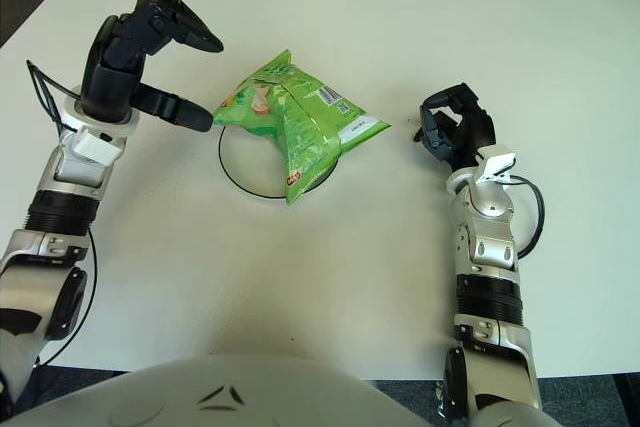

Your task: Put the snack into the plate.

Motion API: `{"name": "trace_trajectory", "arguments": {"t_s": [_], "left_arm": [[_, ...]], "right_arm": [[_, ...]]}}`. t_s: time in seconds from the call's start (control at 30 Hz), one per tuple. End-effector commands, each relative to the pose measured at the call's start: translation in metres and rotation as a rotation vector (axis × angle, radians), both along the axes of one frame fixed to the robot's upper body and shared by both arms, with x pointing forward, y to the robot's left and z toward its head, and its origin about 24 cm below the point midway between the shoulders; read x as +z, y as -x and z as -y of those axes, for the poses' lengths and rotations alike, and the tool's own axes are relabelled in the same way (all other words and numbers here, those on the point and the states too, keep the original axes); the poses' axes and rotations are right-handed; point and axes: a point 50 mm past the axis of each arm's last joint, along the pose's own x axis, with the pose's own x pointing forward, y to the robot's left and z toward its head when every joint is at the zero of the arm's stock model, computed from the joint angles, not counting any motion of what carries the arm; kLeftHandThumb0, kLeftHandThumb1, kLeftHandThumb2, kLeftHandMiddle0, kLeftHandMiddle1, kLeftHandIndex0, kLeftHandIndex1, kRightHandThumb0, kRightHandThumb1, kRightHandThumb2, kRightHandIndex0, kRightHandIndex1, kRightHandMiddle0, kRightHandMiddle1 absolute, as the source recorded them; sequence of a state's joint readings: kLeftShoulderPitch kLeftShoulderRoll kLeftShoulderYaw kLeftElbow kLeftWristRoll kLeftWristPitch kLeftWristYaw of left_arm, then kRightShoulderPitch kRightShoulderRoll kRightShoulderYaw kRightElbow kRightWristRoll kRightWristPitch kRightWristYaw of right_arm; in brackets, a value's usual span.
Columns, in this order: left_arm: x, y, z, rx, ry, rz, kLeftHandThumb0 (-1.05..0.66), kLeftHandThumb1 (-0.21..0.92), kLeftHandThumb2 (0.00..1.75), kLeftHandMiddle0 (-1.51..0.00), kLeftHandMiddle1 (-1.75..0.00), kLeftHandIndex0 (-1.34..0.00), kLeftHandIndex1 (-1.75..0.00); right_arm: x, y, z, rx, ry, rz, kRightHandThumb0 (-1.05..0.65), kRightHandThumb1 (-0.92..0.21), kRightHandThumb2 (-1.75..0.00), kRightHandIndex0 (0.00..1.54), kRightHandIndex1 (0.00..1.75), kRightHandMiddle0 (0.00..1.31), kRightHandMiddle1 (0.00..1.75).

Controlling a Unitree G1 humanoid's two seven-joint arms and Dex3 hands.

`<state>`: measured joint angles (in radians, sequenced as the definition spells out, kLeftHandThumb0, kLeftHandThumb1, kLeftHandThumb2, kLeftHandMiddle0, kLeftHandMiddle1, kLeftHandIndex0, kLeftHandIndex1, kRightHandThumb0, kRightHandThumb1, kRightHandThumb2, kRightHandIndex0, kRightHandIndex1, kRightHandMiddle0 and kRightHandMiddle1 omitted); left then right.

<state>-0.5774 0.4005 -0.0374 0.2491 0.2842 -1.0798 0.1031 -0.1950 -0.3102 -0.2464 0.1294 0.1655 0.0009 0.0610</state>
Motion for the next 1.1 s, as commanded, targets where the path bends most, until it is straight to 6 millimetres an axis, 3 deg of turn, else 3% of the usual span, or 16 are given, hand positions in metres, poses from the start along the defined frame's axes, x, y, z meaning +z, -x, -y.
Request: {"name": "trace_trajectory", "arguments": {"t_s": [0.0, 0.03, 0.07, 0.1, 0.2, 0.33, 0.43, 1.07], "left_arm": [[-0.037, -0.037, -0.011, 0.081, 0.283, -0.355, -0.01, 0.92, 0.17, -0.63, -1.34, -0.47, -1.21], [-0.076, -0.058, -0.01, 0.11, 0.485, -0.641, -0.14, 0.91, 0.23, -0.71, -1.49, -0.47, -1.31], [-0.107, -0.067, -0.003, 0.117, 0.61, -0.842, -0.22, 0.88, 0.31, -0.77, -1.58, -0.46, -1.39], [-0.123, -0.07, 0.002, 0.115, 0.671, -0.945, -0.27, 0.85, 0.37, -0.81, -1.64, -0.46, -1.44], [-0.147, -0.07, 0.003, 0.122, 0.701, -1.076, -0.34, 0.81, 0.58, -0.84, -1.71, -0.36, -1.63], [-0.172, -0.075, 0.0, 0.166, 0.817, -1.302, -0.36, 0.8, 0.66, -0.85, -1.74, -0.3, -1.72], [-0.177, -0.077, 0.0, 0.179, 0.858, -1.352, -0.36, 0.82, 0.64, -0.85, -1.74, -0.28, -1.74], [-0.165, -0.08, 0.004, 0.144, 0.748, -1.262, -0.36, 0.84, 0.62, -0.84, -1.75, -0.26, -1.75]], "right_arm": [[-0.047, 0.015, 0.004, -0.032, -0.018, -0.214, -0.37, -0.83, -0.5, 0.76, 1.59, 0.4, 1.59], [-0.047, 0.016, 0.004, -0.033, -0.015, -0.217, -0.37, -0.83, -0.5, 0.76, 1.59, 0.4, 1.59], [-0.047, 0.016, 0.005, -0.034, -0.014, -0.218, -0.37, -0.83, -0.5, 0.76, 1.59, 0.4, 1.59], [-0.047, 0.016, 0.005, -0.035, -0.013, -0.218, -0.37, -0.83, -0.5, 0.76, 1.59, 0.4, 1.59], [-0.047, 0.016, 0.006, -0.035, -0.012, -0.218, -0.37, -0.83, -0.5, 0.76, 1.59, 0.4, 1.59], [-0.048, 0.016, 0.006, -0.035, -0.012, -0.219, -0.37, -0.84, -0.5, 0.76, 1.58, 0.4, 1.59], [-0.048, 0.016, 0.006, -0.035, -0.013, -0.219, -0.37, -0.84, -0.49, 0.76, 1.58, 0.4, 1.59], [-0.047, 0.017, 0.006, -0.035, -0.015, -0.218, -0.37, -0.84, -0.48, 0.76, 1.58, 0.4, 1.59]]}}
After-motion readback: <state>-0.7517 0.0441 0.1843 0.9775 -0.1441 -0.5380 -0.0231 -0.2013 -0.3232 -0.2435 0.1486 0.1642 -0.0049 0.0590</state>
